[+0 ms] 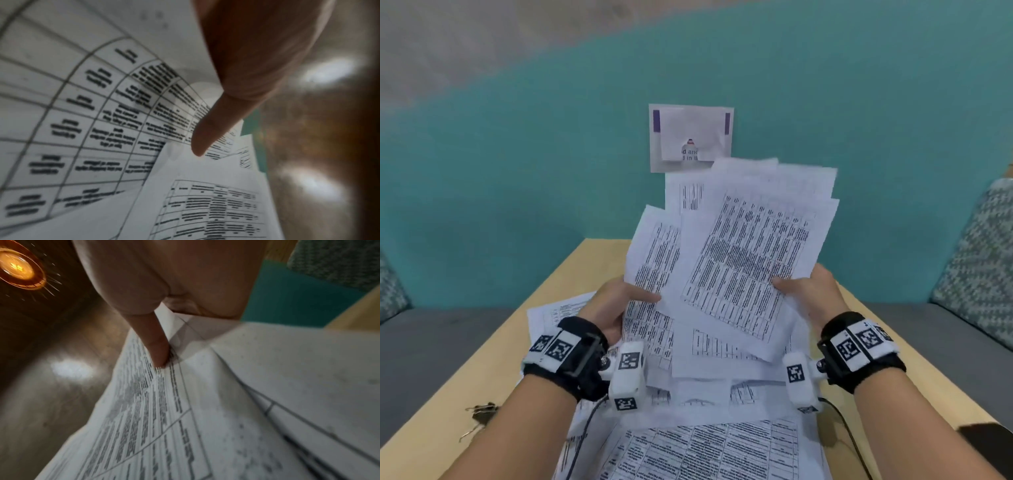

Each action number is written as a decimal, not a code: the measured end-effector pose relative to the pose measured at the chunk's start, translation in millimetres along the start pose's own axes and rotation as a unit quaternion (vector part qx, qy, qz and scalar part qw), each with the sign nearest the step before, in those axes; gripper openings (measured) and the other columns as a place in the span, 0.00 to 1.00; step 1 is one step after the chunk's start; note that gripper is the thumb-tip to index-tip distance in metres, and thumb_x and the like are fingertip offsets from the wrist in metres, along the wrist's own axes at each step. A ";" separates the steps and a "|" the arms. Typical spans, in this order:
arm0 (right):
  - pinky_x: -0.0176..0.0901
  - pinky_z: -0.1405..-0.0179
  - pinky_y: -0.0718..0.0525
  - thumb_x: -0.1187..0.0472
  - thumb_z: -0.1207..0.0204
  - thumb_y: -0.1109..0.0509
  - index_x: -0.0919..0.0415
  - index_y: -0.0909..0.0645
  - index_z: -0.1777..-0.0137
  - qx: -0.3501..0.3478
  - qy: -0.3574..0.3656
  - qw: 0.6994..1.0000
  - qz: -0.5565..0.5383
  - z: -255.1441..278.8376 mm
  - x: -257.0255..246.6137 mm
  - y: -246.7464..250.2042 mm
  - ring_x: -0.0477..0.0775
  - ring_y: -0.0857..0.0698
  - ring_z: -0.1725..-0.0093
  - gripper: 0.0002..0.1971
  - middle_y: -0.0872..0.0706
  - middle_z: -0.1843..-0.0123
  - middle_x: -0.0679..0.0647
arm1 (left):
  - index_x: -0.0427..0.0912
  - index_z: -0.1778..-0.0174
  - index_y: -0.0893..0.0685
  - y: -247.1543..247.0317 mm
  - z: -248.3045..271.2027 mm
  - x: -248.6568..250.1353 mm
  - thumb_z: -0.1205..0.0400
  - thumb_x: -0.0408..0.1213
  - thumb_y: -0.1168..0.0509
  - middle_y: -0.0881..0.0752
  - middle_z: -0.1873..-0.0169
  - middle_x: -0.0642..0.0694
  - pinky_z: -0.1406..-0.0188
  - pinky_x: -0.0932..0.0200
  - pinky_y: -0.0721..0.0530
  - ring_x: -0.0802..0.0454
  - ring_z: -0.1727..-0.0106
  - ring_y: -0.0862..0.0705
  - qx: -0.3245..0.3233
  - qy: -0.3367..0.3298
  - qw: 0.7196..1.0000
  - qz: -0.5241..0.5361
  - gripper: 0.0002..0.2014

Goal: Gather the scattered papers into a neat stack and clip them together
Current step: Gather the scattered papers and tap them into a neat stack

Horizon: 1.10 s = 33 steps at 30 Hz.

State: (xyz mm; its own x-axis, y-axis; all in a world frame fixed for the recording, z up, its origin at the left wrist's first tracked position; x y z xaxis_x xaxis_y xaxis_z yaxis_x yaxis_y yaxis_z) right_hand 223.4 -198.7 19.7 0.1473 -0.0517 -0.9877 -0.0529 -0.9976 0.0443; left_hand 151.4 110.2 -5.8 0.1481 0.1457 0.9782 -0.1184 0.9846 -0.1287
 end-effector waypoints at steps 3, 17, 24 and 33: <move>0.57 0.34 0.16 0.74 0.25 0.23 0.52 0.14 0.45 0.031 0.062 0.997 -0.038 -0.6 -25.7 -2.6 0.53 0.10 0.43 0.17 0.08 0.45 0.49 | 0.39 0.33 0.15 -4.4 -2.5 27.0 0.27 0.26 0.23 0.07 0.41 0.39 0.30 0.31 0.19 0.35 0.36 0.11 0.005 -0.079 0.997 0.002 0.24; 0.40 0.40 0.29 0.71 0.18 0.30 0.55 0.27 0.51 0.043 0.107 0.989 -0.092 -7.3 -35.6 -38.2 0.45 0.24 0.45 0.11 0.27 0.55 0.31 | 0.40 0.42 0.11 16.8 -31.9 41.9 0.23 0.25 0.24 0.05 0.50 0.46 0.43 0.45 0.10 0.45 0.47 0.07 0.174 -0.201 0.964 -0.015 0.15; 0.39 0.46 0.18 0.72 0.21 0.27 0.46 0.17 0.54 0.060 0.115 0.987 -0.093 -16.2 -25.5 -43.0 0.36 0.15 0.51 0.16 0.12 0.52 0.35 | 0.48 0.49 0.10 20.0 -28.0 47.6 0.22 0.30 0.22 0.05 0.50 0.50 0.49 0.55 0.11 0.52 0.48 0.07 0.183 -0.242 0.953 -0.012 0.10; 0.48 0.36 0.19 0.71 0.20 0.27 0.45 0.21 0.57 0.082 0.117 0.985 -0.093 -18.1 -27.3 -33.9 0.32 0.19 0.53 0.17 0.16 0.53 0.33 | 0.44 0.53 0.12 30.7 -29.8 57.6 0.16 0.38 0.30 0.08 0.54 0.51 0.47 0.55 0.14 0.52 0.53 0.12 0.180 -0.212 0.960 -0.039 0.04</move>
State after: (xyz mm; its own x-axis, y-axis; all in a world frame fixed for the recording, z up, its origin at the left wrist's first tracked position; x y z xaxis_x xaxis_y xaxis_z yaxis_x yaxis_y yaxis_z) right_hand 239.0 -164.3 47.8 0.3917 0.1032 -0.9143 -0.1598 -0.9710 -0.1781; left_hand 185.6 151.7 41.7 -0.2327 -0.0549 0.9710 -0.4660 0.8826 -0.0618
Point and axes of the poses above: each hand's wrist, its own z-axis away from the middle knuckle, its own y-axis out of the back of the hand, x = y × z, the point moved 9 cm from there along -z, towards the middle knuckle
